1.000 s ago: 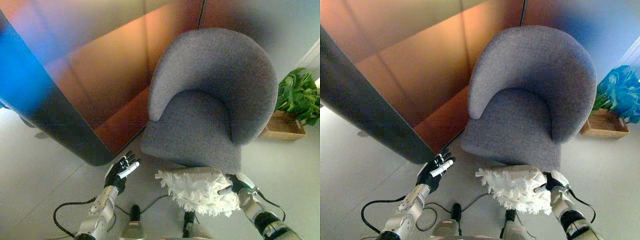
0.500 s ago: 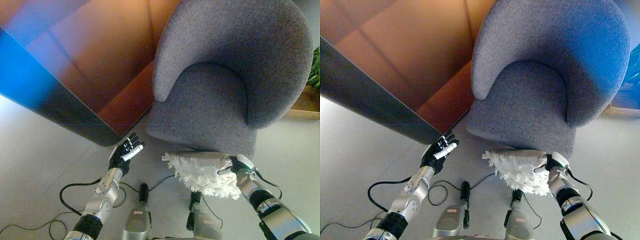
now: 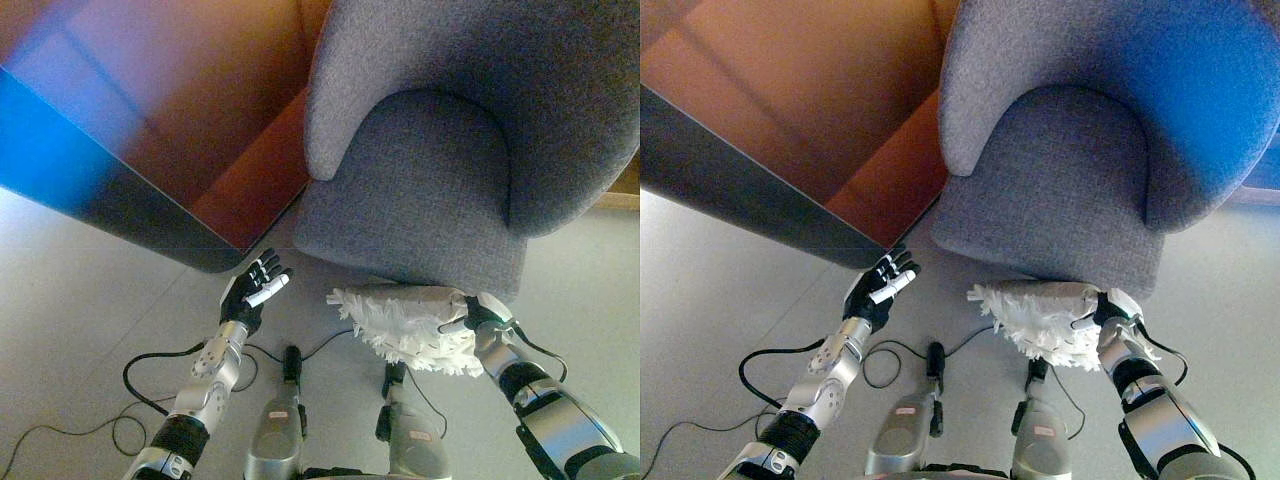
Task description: Pick up the pillow and put it on the sofa.
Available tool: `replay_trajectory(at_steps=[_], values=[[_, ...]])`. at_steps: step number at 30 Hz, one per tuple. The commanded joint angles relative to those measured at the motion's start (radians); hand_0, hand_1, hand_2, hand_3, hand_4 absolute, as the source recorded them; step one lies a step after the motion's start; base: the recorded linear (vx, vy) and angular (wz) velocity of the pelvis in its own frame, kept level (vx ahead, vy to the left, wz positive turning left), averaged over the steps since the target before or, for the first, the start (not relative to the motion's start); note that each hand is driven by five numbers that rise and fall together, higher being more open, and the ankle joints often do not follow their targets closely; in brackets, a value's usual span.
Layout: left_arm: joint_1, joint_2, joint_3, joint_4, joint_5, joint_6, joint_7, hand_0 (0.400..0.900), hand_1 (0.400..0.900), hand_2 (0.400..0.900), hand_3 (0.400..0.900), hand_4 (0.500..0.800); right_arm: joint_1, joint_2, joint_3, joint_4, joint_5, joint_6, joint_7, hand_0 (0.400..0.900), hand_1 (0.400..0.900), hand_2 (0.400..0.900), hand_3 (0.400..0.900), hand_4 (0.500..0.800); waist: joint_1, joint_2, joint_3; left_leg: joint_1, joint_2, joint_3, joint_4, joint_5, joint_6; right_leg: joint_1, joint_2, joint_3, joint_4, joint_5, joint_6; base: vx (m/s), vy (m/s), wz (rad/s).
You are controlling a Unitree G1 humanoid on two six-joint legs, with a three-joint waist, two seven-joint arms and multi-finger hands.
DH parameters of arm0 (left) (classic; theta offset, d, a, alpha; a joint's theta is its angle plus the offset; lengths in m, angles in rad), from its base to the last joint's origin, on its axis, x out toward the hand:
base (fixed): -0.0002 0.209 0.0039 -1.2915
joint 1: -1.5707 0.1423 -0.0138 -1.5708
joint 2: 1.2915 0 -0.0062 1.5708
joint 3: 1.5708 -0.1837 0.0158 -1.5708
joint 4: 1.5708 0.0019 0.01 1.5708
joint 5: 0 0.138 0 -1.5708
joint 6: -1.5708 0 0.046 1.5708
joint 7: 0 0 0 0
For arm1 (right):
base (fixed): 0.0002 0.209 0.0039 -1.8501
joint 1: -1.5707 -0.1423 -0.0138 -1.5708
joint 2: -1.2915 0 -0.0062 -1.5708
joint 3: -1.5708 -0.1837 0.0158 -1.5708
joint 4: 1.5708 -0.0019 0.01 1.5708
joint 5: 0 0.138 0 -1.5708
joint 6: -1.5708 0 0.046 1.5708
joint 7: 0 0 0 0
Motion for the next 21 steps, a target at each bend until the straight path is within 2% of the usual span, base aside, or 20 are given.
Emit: replay_trajectory(at_steps=[1,15,21], values=[[-0.055,0.039,-0.048,-0.094,-0.041,-0.103,0.005,0.9,0.9,0.9,0.9,0.8,-0.109,-0.083,0.055,0.031,-0.018,0.024,-0.044,0.9,0.9,0.9,0.9,0.8,0.033,-0.036,-0.01,-0.079,-0.002,-0.094,0.097,-0.04,-0.001,-0.039,-0.092,0.067,0.083,-0.017,0.097,0.0,0.0,0.0],[-0.082,0.038,-0.06,-0.103,-0.051,-0.121,0.014,0.9,0.9,0.9,0.9,0.8,-0.181,-0.104,0.051,0.062,-0.056,0.059,-0.089,0.9,0.9,0.9,0.9,0.8,0.033,-0.025,0.028,-0.1,-0.008,-0.082,0.096,-0.036,-0.001,-0.067,-0.089,0.067,0.076,-0.002,0.098,-0.03,0.003,-0.01],[-0.099,0.031,-0.07,-0.11,-0.049,-0.132,0.03,0.9,0.9,0.9,0.9,0.8,-0.212,-0.107,0.07,0.086,-0.07,0.064,-0.038,0.9,0.9,0.9,0.9,0.8,0.033,-0.017,0.046,-0.114,-0.012,-0.079,0.097,-0.033,-0.002,-0.087,-0.091,0.064,0.076,0.006,0.099,-0.03,0.007,-0.01]])
